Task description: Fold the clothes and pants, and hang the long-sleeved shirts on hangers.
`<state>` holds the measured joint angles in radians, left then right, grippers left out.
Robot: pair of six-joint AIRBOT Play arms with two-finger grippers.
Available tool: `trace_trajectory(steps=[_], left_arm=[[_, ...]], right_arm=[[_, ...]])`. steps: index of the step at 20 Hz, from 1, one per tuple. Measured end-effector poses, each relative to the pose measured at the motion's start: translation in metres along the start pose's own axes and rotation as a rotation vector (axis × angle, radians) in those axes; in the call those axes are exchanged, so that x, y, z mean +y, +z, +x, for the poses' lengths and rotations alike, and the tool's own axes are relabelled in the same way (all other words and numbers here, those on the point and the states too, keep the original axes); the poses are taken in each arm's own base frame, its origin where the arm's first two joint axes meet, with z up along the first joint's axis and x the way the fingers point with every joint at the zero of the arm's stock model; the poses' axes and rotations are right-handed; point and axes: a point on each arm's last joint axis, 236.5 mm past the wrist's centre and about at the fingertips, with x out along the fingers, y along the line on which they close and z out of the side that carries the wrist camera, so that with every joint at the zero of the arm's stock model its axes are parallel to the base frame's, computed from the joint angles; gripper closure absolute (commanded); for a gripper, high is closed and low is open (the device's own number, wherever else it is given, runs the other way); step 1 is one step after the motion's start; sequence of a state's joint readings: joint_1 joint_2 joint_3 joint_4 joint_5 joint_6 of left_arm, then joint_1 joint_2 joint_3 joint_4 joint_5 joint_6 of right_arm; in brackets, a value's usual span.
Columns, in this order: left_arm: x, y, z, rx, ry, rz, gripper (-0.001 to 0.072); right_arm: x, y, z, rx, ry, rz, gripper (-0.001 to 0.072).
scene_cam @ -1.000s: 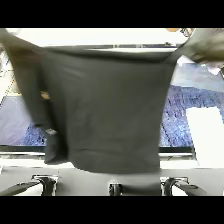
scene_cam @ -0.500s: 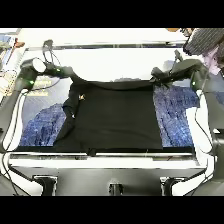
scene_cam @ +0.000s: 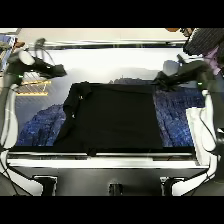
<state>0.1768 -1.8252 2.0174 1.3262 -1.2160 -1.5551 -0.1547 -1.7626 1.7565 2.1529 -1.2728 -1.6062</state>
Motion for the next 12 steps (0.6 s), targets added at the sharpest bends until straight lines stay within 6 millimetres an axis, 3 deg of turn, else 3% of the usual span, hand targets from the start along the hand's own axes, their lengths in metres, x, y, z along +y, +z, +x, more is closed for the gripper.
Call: trace_trajectory(steps=[3,5,8,12], left_arm=[[0.033,-0.015,-0.052,0.04,0.03,-0.038,0.0201],[0.048,-0.034,-0.077,0.068,0.027,-0.08,0.0202],[0.065,-0.081,-0.104,0.117,0.01,-0.168,0.0202],[0.074,-0.158,-0.117,0.197,0.001,-0.279,0.0202]], right_arm=[[-0.032,-0.02,-0.056,0.03,-0.037,-0.033,0.0235],[-0.053,-0.052,-0.076,0.077,-0.047,0.006,0.0233],[-0.077,-0.124,-0.079,0.185,-0.048,0.097,0.0233],[-0.09,-0.219,-0.061,0.315,-0.038,0.178,0.023]])
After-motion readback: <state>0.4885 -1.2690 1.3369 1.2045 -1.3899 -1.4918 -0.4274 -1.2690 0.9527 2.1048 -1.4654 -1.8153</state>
